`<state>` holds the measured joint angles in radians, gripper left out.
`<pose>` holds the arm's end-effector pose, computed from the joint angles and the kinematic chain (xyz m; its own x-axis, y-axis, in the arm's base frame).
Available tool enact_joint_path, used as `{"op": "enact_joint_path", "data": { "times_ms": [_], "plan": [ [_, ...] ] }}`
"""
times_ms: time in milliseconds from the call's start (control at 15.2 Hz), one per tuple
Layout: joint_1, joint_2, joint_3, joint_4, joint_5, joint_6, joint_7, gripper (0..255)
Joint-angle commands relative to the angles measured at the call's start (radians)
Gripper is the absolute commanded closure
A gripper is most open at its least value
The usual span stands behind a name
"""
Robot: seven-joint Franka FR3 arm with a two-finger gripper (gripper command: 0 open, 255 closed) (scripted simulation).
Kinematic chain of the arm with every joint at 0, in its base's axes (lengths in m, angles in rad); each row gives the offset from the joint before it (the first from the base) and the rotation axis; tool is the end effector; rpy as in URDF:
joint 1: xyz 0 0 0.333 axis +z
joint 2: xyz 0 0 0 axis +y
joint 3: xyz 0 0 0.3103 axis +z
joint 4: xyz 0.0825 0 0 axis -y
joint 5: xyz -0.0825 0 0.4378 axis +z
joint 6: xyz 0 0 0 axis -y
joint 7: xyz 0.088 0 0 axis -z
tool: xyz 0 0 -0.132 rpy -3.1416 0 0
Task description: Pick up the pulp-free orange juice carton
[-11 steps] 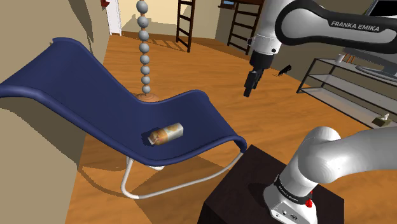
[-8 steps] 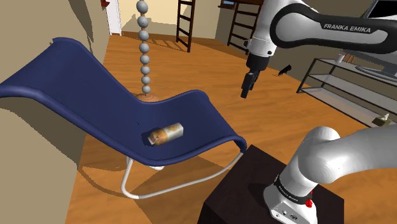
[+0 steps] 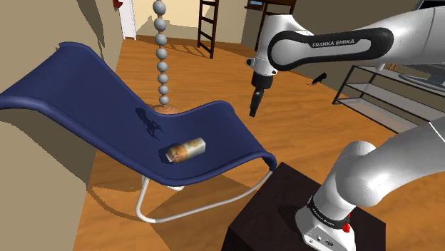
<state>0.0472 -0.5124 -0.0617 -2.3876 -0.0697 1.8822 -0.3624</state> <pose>0.4512 -0.0137 0.4596 0.9298 0.3679 -0.0071 0.3679 -0.9292 0.0361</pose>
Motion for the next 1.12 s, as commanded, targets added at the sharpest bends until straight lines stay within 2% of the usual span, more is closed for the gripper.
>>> {"op": "enact_joint_path", "data": {
  "times_ms": [0,528,1056],
  "plan": [
    [0.019,0.074,-0.002,0.013,0.001,0.062,-0.039,0],
    [0.073,0.365,-0.004,0.117,0.011,0.248,-0.208,0],
    [0.109,0.651,0.028,0.278,0.020,0.371,-0.360,0]
  ]
}}
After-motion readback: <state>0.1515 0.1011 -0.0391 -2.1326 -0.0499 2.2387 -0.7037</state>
